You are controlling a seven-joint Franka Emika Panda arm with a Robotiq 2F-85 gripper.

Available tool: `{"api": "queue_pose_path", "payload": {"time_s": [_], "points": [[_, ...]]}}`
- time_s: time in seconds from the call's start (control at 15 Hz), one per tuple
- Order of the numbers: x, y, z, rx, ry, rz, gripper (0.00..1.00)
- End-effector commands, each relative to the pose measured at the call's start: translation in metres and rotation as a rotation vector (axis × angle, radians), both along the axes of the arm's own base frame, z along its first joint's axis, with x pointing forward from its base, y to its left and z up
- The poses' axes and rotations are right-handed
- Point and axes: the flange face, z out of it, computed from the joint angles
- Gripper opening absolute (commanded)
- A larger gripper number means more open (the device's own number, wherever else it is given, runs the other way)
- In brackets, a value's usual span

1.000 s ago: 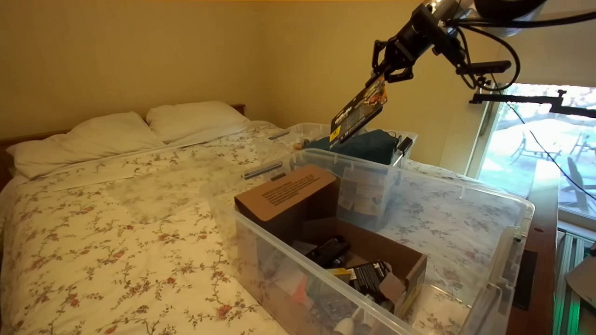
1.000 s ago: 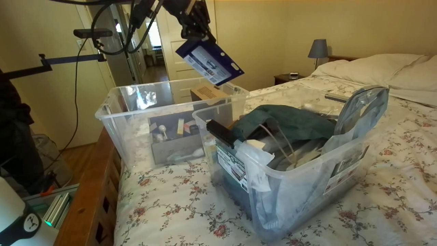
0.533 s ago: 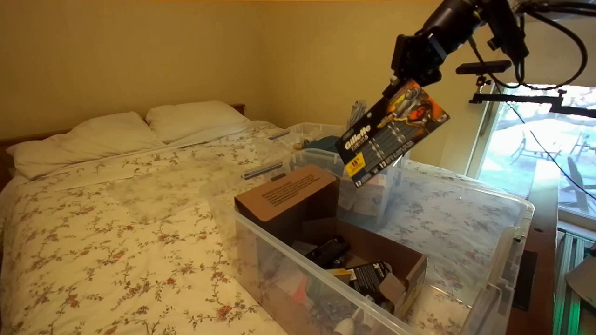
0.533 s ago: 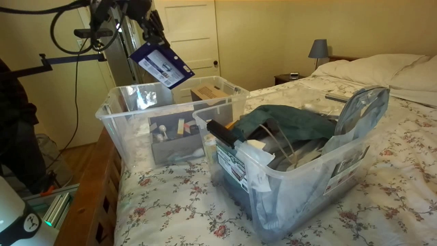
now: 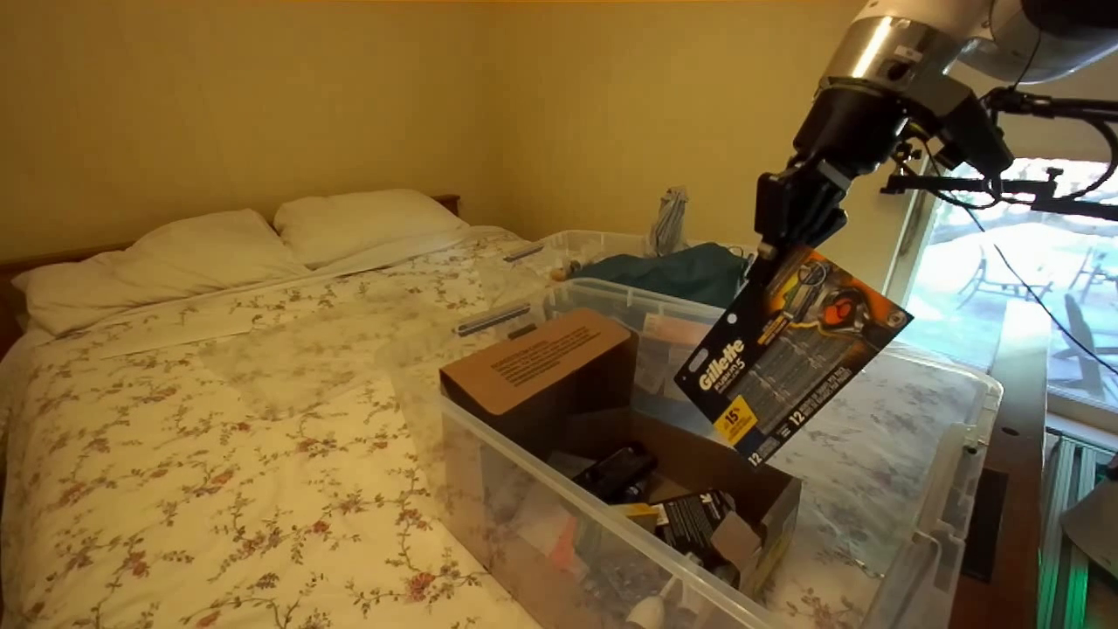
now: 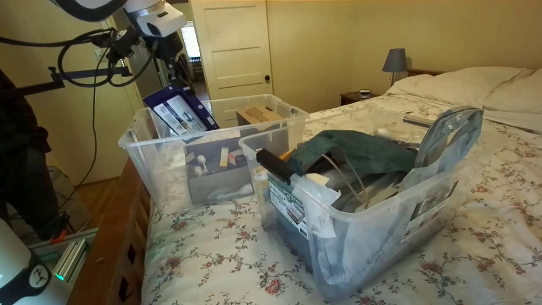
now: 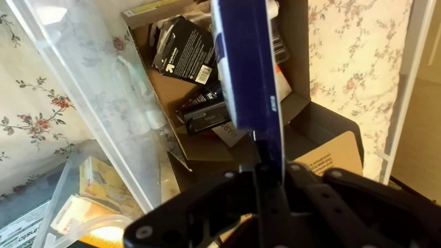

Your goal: Shift the black pack to the storage bin on the left

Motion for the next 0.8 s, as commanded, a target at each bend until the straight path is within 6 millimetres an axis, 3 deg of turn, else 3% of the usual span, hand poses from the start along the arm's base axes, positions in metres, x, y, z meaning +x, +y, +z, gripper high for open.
{"api": "queue_pose_path", "payload": {"time_s": [0.0, 0.33, 0.73], "points": [[0.001, 0.0, 0.0, -0.002, 0.002, -0.001, 0.0], [0.034, 0.013, -0.017, 0.092, -0.112, 0.019, 0.0], [0.081, 0.05, -0.073, 0.193, -0.005, 0.125, 0.0]]}}
